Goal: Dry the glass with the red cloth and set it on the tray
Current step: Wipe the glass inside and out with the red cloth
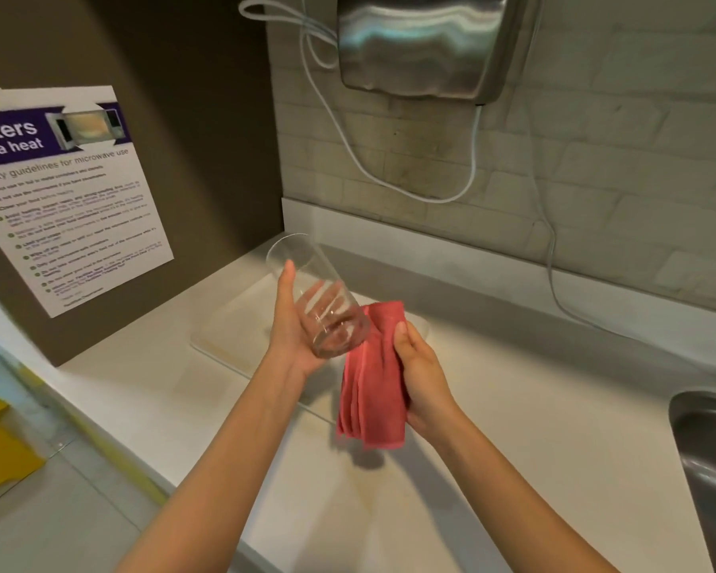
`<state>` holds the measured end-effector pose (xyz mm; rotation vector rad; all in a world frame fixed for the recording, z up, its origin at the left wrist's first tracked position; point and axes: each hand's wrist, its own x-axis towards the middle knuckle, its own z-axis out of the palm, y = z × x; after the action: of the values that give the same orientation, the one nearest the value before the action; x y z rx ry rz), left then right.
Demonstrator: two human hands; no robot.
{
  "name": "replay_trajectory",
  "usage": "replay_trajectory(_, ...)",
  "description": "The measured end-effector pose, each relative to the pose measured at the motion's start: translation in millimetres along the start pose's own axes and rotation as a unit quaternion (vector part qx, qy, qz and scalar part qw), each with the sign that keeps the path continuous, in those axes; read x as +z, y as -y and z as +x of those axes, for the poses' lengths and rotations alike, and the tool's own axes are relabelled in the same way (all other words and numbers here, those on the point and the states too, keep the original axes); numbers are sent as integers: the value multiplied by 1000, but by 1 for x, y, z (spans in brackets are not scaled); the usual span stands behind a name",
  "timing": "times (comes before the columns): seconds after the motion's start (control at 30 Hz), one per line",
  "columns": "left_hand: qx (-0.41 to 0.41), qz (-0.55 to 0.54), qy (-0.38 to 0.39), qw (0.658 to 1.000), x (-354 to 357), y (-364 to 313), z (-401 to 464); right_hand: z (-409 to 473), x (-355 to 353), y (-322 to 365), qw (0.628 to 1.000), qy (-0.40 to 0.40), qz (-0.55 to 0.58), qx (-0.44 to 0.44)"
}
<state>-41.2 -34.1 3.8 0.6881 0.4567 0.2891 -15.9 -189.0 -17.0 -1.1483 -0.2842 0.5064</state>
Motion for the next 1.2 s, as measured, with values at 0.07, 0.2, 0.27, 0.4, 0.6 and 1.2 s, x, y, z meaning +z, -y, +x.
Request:
replay_trajectory(0.07,-11,-22,-16,1000,1,-6,2,-1,-4,3,987,-32,117,105)
replay_trajectory(0.2,-60,-43,-4,997,3,-9,0,-2,-5,13,984,-40,141,105)
replay_trajectory(0.27,-76,-67,-9,995,6,-9,-2,-5,-2,17,993,-63,92,40)
replay_trajectory(0.4,-94,-128,-10,987,18,-3,0,-16,19,22,977,-79,-114,-165)
replay_trajectory(0.6,-124,-123,58,983,33,11,-5,-6,44,26,824,-27,-414,-386)
replay_trajectory(1.2,-85,-64,5,994,23,0,-2,-7,2,8,678,80,-562,-468)
